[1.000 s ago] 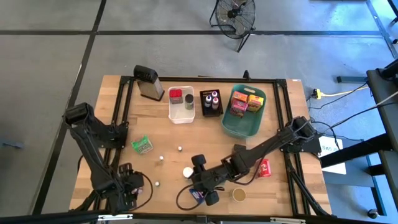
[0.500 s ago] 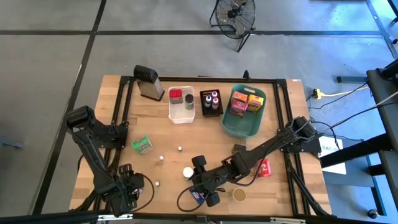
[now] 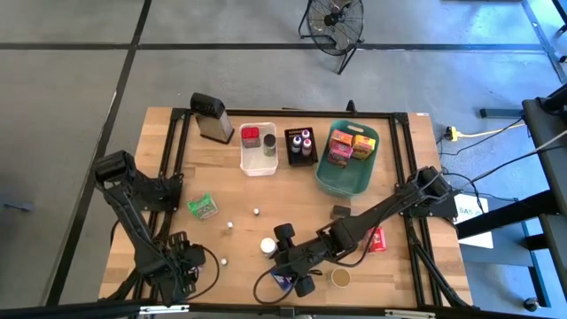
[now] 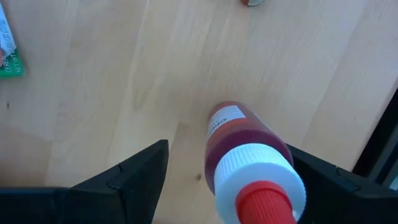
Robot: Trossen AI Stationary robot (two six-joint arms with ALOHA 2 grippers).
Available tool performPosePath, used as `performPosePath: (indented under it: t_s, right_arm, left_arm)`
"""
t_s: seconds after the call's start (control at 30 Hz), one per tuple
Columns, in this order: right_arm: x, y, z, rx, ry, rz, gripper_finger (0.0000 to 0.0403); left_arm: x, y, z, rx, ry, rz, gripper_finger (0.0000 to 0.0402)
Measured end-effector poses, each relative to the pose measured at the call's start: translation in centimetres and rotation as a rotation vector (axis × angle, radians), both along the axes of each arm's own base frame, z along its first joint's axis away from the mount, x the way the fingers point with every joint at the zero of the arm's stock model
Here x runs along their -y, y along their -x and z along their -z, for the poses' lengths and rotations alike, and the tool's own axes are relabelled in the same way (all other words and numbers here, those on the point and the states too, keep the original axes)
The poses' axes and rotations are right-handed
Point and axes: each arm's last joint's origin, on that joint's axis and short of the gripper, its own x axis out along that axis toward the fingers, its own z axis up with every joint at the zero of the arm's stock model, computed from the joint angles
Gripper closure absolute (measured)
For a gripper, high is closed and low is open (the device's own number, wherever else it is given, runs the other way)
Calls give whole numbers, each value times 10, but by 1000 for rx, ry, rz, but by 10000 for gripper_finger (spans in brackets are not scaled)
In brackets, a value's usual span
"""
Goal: Pick & Place Kitchen Items
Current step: Put the large red food coloring bottle into the black bin
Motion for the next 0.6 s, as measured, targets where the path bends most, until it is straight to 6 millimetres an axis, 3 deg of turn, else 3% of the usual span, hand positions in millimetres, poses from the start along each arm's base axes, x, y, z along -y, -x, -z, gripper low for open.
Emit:
performPosePath:
  t_s: [0.23,0.6]
  right_arm:
    - [0,0,0,-6,4,0,192]
    - [0,0,0,-6,4,0,192]
  left_arm:
    - [2,-1,0,18,18,5,142]
    - [2,-2,0,31,14,7,241]
